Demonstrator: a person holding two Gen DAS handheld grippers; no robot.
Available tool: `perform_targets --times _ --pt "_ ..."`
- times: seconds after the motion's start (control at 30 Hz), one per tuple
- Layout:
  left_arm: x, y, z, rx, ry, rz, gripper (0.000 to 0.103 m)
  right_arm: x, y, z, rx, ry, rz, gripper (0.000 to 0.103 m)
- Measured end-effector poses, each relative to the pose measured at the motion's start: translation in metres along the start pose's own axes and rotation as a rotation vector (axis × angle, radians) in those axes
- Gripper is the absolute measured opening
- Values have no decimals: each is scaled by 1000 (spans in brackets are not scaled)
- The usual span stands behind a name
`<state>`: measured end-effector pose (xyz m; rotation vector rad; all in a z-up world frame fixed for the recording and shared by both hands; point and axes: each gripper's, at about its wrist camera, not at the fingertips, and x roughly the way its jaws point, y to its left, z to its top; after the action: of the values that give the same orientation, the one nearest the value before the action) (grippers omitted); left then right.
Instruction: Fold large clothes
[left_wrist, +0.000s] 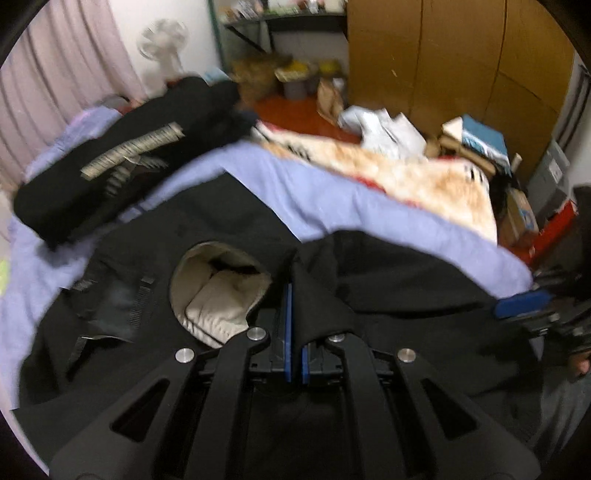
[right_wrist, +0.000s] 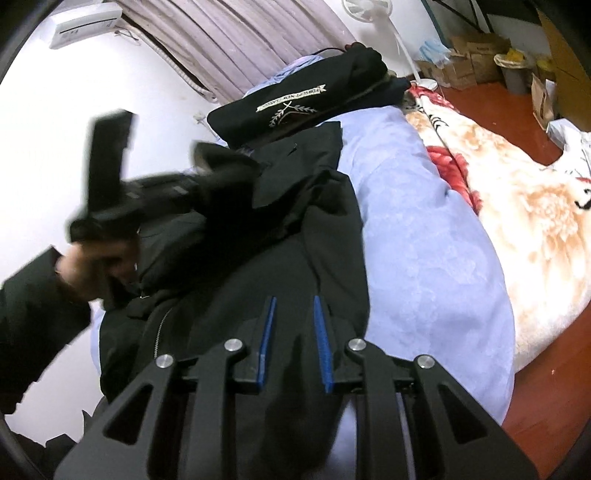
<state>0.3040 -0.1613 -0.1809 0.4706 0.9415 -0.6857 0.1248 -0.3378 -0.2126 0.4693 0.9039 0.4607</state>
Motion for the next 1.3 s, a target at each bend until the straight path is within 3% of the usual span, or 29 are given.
perform_targets --times 0.1,0.2,0.4,0.5,0.6,0.63,0.67,0.83,0.97,1.03,1.17,1.3 --pt "43 -10 -12 41 107 -11 4 5 3 2 -9 6 -6 22" --pt "61 -13 -18 43 131 -8 4 14 7 7 -7 17 -10 22" --pt "24 -14 -22 76 92 6 6 20 24 22 -49 14 -3 24" --pt "-2 -17 -26 97 70 24 15 21 30 31 -45 3 20 25" --pt "-27 -15 -34 87 42 33 42 22 32 37 -26 -1 49 36" --pt "-39 -13 -38 72 25 -4 66 24 34 39 -27 0 57 36" --pt "-48 -12 -42 64 4 -17 74 25 36 40 -34 -1 51 36" --pt "-83 10 -66 -5 -63 23 74 37 41 45 -59 1 -3 36" --pt "-86 59 -88 -148 -103 132 74 33 38 52 -67 -49 -51 36" --pt "-80 85 -97 -216 -126 179 74 30 41 59 -82 -75 -29 36" --pt "-59 128 -115 -287 -137 344 74 57 56 76 -136 -24 -42 36" --pt "-39 164 -144 -375 -119 380 74 94 52 86 -181 62 -147 30"
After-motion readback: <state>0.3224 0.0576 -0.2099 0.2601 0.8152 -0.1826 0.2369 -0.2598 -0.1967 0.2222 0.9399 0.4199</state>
